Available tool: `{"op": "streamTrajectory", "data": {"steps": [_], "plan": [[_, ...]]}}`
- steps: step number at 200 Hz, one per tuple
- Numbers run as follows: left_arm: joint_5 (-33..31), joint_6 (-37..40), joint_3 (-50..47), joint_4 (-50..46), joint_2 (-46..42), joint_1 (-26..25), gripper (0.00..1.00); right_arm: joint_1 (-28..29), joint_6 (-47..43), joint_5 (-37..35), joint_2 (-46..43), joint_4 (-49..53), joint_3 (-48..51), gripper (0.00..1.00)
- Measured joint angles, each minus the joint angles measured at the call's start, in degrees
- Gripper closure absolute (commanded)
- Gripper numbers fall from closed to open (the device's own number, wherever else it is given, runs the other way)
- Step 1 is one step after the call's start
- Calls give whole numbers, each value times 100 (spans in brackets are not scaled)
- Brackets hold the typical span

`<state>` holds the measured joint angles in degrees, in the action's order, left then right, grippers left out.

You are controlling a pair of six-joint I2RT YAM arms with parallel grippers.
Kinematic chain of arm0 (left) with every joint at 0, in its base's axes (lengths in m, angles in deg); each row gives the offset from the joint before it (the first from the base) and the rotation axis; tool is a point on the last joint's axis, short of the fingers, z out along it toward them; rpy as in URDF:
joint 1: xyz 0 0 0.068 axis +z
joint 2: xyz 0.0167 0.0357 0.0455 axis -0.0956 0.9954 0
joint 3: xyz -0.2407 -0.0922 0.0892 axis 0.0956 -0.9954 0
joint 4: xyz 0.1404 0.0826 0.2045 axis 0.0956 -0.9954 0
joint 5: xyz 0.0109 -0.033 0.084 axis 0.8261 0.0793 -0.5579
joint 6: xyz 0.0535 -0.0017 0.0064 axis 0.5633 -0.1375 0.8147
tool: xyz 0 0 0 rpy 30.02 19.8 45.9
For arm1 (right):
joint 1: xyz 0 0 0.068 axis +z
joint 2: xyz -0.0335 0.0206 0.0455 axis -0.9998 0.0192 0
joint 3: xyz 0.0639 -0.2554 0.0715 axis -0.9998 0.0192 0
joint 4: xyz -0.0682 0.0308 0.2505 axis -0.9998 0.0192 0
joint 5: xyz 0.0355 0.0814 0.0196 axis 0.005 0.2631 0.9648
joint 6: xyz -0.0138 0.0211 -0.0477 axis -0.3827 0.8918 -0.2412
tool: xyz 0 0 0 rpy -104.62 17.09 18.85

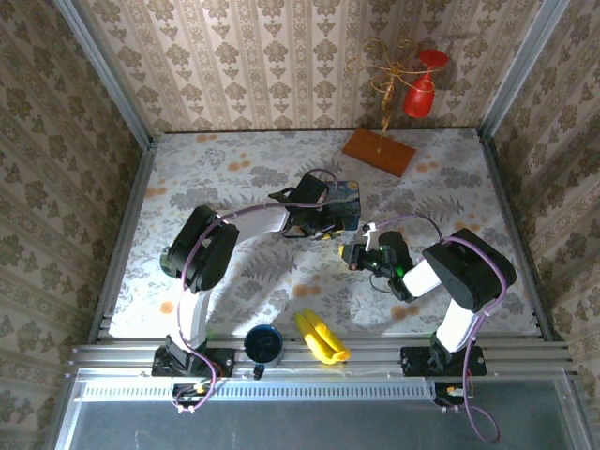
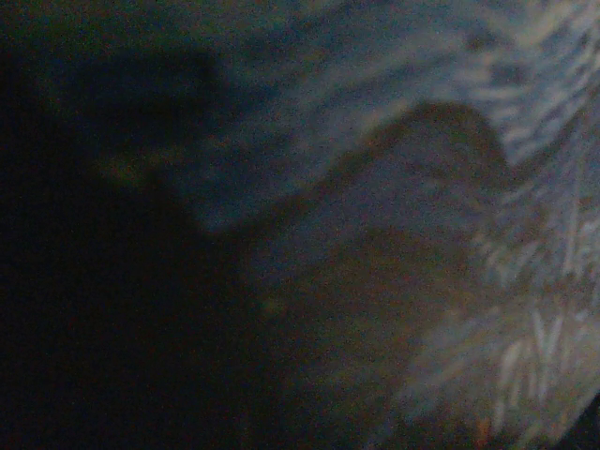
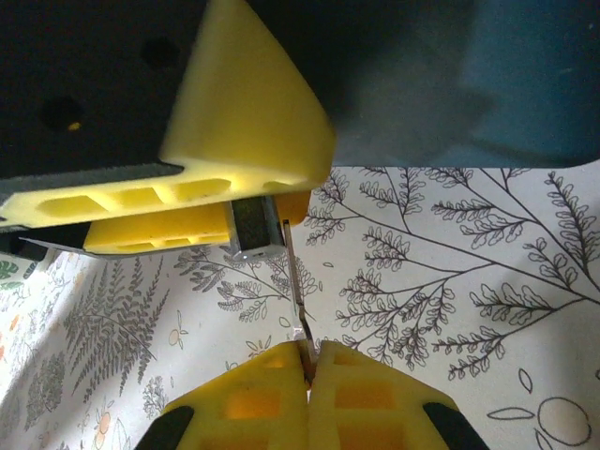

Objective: Unlock the padlock with the key

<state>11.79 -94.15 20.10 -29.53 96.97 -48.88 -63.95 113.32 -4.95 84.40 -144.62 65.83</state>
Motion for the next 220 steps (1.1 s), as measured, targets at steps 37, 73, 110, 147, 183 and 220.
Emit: {"op": "streamTrajectory", "data": {"steps": [37,73,110,147,183,220], "plan": [[0,0,0,0,0,0,100,-7,2,0,2,13,-57,100],[9,0,0,-2,0,0,100,-7,24,2,2,31,-105,100],[15,0,0,-2,0,0,100,-22,24,24,2,90,-140,100],[15,0,0,-2,0,0,100,-22,20,24,2,87,-133,100],[13,-2,0,2,0,0,100,-22,17,129,2,85,22,100],[13,-2,0,9,0,0,100,-20,20,162,2,66,76,100]]}}
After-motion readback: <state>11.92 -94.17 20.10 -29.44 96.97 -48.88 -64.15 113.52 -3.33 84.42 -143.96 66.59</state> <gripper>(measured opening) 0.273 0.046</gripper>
